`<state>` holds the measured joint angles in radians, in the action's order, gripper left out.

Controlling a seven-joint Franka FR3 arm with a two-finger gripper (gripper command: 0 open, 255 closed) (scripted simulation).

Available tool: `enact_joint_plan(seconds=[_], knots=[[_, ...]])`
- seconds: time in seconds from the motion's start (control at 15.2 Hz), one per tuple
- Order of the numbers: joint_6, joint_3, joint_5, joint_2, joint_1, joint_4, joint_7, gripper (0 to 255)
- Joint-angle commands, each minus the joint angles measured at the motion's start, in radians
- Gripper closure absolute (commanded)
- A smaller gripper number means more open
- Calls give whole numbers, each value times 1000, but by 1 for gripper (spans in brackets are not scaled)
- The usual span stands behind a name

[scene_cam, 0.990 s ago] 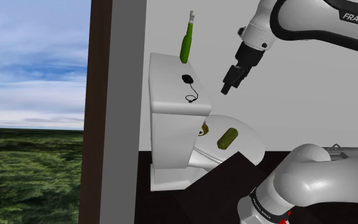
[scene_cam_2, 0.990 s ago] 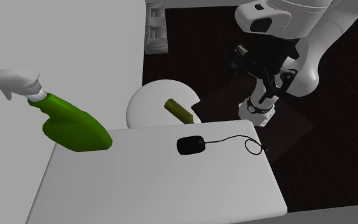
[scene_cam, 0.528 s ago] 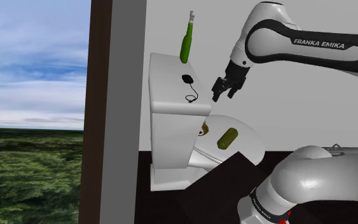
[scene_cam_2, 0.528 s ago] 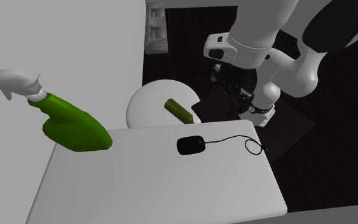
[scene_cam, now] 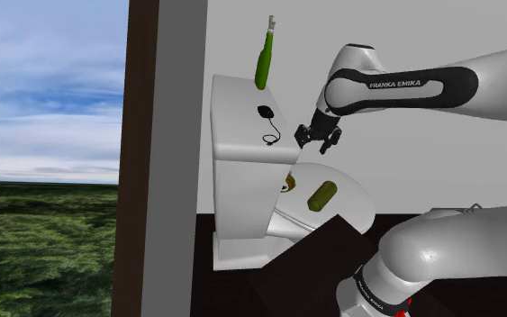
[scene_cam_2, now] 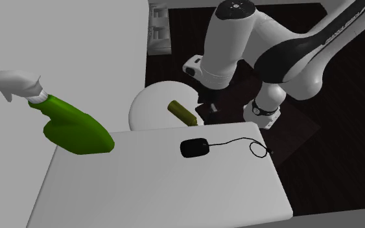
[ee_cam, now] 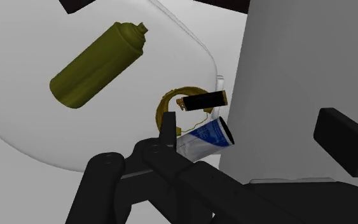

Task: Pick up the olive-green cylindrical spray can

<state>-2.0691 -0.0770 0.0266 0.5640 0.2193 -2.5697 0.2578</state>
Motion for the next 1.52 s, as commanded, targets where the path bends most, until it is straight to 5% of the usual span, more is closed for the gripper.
enact_joint_plan(seconds=[0.0, 1.06, 1.45], knots=[[-63, 5, -9, -36, 37, -31, 52, 0], [-539, 42, -107, -456, 298, -140, 519, 0], [-683, 74, -156, -605, 345, -148, 648, 0]])
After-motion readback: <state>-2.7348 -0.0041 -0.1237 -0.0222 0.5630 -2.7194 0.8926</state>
